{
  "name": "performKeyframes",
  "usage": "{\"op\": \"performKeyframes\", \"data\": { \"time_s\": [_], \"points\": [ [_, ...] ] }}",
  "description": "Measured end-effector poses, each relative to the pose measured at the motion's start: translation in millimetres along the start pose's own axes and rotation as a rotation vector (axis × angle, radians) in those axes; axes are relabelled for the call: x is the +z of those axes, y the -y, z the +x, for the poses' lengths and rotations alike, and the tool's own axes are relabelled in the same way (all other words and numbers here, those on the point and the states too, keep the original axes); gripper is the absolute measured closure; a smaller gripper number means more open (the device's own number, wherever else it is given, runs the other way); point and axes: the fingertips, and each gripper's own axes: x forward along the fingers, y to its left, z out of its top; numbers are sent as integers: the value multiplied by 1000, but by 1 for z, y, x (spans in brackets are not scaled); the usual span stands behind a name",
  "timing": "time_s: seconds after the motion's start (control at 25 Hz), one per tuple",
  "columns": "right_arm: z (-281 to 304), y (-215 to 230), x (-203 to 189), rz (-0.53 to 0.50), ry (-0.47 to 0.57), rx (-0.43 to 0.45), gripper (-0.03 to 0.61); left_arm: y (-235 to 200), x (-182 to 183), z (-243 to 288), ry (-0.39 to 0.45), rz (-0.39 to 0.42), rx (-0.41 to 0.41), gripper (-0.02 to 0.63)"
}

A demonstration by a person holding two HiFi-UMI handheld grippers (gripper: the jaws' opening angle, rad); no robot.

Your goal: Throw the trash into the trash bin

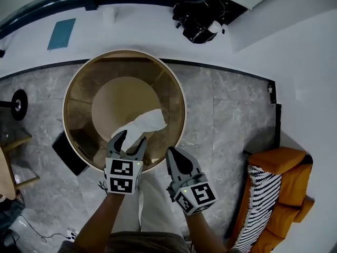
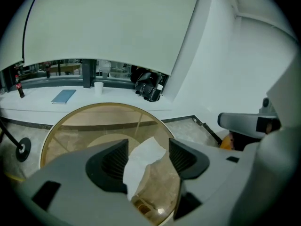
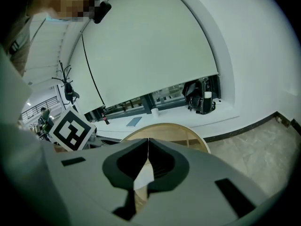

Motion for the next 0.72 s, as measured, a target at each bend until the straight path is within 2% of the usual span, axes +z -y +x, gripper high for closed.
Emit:
{"op": "performKeyframes", "data": {
  "time_s": [0.12, 0.2, 0.48, 0.72],
  "points": [
    [8, 9, -13, 22, -6, -6, 558, -3, -10, 15, -10, 10, 14, 291],
    [15, 15, -20, 31, -13, -8, 558, -6, -19, 26, -21, 10, 18, 275],
    [30, 25, -40, 40, -32, -8, 558, -24, -43, 57, -83, 13, 44, 270],
    [43, 36, -64, 51, -50, -3, 558, -33, -74, 98, -120, 57, 59, 270]
  ]
}}
